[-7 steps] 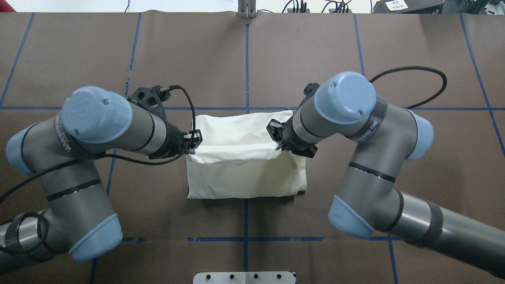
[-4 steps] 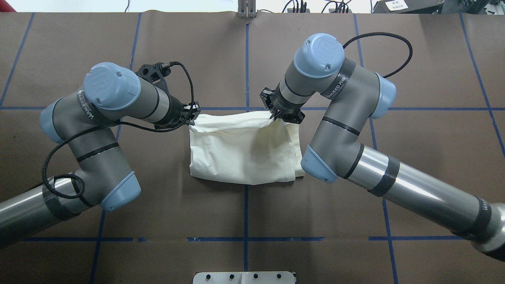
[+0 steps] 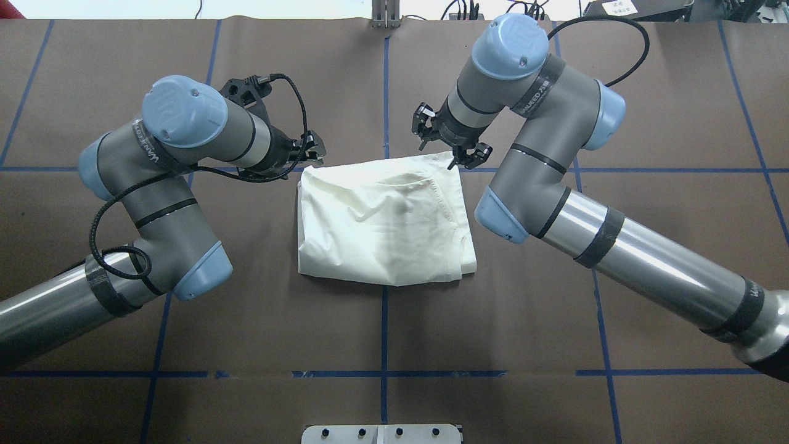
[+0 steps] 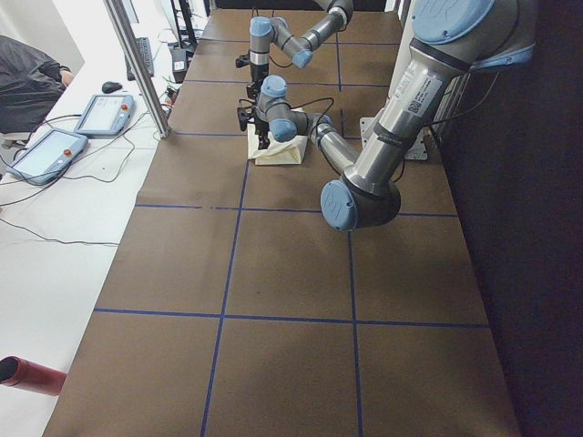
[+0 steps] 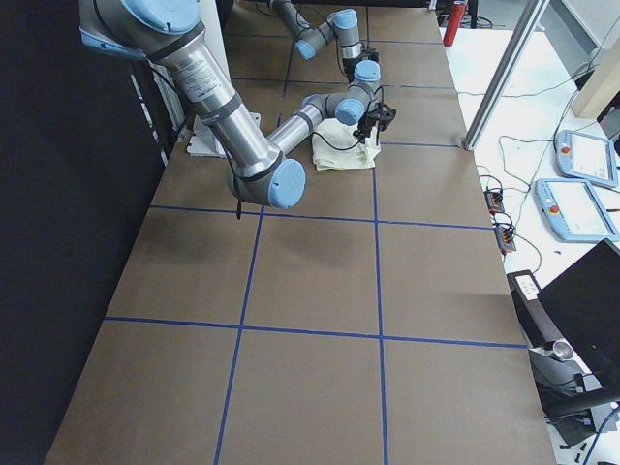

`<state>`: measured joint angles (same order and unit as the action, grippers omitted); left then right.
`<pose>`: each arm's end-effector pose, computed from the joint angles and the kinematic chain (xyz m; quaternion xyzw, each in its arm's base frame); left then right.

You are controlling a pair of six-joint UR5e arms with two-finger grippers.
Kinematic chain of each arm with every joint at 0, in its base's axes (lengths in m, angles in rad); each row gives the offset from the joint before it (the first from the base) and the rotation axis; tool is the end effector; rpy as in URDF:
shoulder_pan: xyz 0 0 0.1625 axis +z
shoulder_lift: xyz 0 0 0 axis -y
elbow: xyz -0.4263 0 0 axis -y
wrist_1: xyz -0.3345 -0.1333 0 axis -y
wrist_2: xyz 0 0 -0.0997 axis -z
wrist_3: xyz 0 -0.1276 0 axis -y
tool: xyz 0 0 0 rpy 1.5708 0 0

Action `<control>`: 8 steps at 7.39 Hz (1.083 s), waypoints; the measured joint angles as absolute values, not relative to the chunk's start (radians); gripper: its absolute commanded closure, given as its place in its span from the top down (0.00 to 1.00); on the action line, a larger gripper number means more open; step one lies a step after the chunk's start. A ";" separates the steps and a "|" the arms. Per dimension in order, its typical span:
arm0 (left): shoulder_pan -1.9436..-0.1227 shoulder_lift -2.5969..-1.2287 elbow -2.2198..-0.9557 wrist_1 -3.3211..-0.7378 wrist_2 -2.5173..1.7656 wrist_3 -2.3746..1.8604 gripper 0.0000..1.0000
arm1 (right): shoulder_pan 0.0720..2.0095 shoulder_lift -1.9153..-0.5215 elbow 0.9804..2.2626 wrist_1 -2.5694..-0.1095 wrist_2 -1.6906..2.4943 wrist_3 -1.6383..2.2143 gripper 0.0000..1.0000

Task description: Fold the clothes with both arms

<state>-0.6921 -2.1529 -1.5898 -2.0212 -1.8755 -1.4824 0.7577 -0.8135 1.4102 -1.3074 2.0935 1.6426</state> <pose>0.4517 -0.4978 0.3033 0.0673 0.5087 -0.1814 0.8389 -0.4740 -0.5443 0.2809 -0.0857 -0.4583 0.2552 0.8470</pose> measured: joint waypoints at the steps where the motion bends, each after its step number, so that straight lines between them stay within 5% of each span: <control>1: -0.694 -2.141 -1.600 -2.048 -1.877 -1.472 1.00 | 0.779 -0.813 1.410 -1.308 2.130 1.610 1.00; 8: -0.565 -2.031 -1.578 -2.398 -1.887 -1.698 1.00 | 0.829 -0.828 1.445 -1.312 2.161 1.527 1.00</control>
<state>-0.5648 -2.0306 -1.5780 -2.3980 -1.8867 -1.6982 0.8293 -0.8275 1.4452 -1.3116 2.1615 1.5267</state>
